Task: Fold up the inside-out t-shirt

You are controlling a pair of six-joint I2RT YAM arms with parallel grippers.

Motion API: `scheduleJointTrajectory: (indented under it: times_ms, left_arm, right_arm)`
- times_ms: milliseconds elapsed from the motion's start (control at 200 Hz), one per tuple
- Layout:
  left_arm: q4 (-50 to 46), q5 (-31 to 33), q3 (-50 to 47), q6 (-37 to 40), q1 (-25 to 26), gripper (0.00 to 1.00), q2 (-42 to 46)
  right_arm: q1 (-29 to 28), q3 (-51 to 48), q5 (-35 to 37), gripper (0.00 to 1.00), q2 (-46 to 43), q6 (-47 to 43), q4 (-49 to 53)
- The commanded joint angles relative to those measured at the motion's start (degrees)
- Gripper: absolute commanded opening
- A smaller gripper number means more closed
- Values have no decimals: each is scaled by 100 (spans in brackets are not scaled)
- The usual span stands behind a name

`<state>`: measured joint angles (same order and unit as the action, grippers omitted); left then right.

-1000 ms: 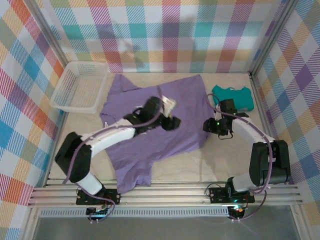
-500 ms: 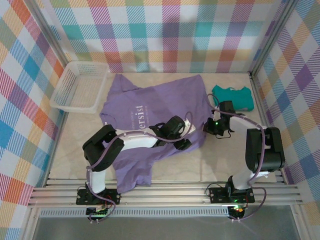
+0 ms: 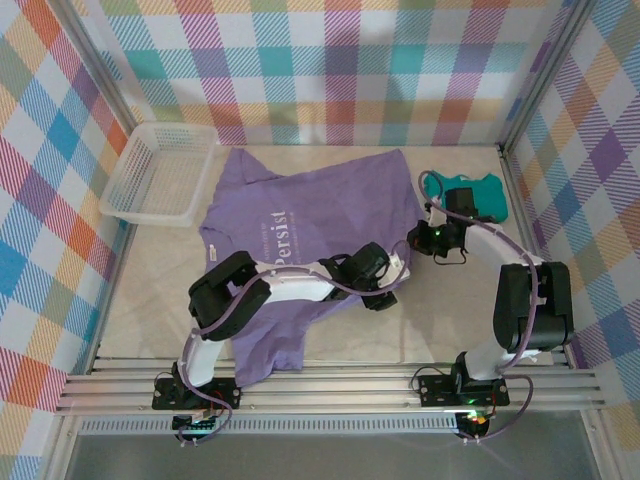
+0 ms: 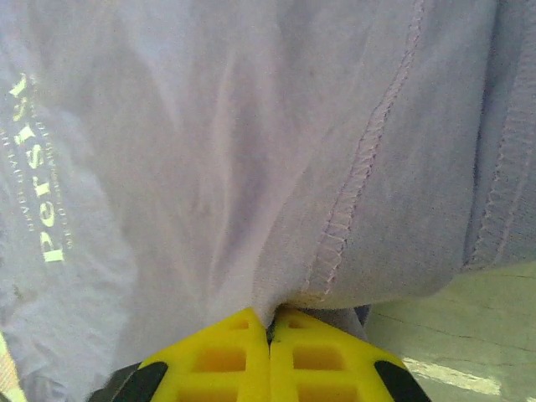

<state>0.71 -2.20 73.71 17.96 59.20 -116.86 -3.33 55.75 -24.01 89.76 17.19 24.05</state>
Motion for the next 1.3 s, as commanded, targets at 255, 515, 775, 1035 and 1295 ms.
scheduleJointTrajectory:
  times_ms: [255, 515, 775, 1035, 1295]
  left_arm:
    - [578, -530, -384, -843, -321, 5, 243]
    - [1193, -1963, -1162, -1934, -1105, 0, 764]
    - [1352, -2437, -1499, -2260, -1511, 0, 814]
    - [1388, -2470, -1525, -2296, -1542, 0, 796]
    - [1548, -2603, -1825, -2446, -1696, 0, 1046]
  right_arm:
    - [-287, 1292, -501, 13, 983, 220, 130]
    - [-295, 1234, 322, 35, 756, -347, 490]
    - [-619, -80, 162, 43, 6, -301, -190]
    - [-809, -129, 347, 44, 365, -277, -870]
    - [-800, 551, 927, 10, 352, -775, -306]
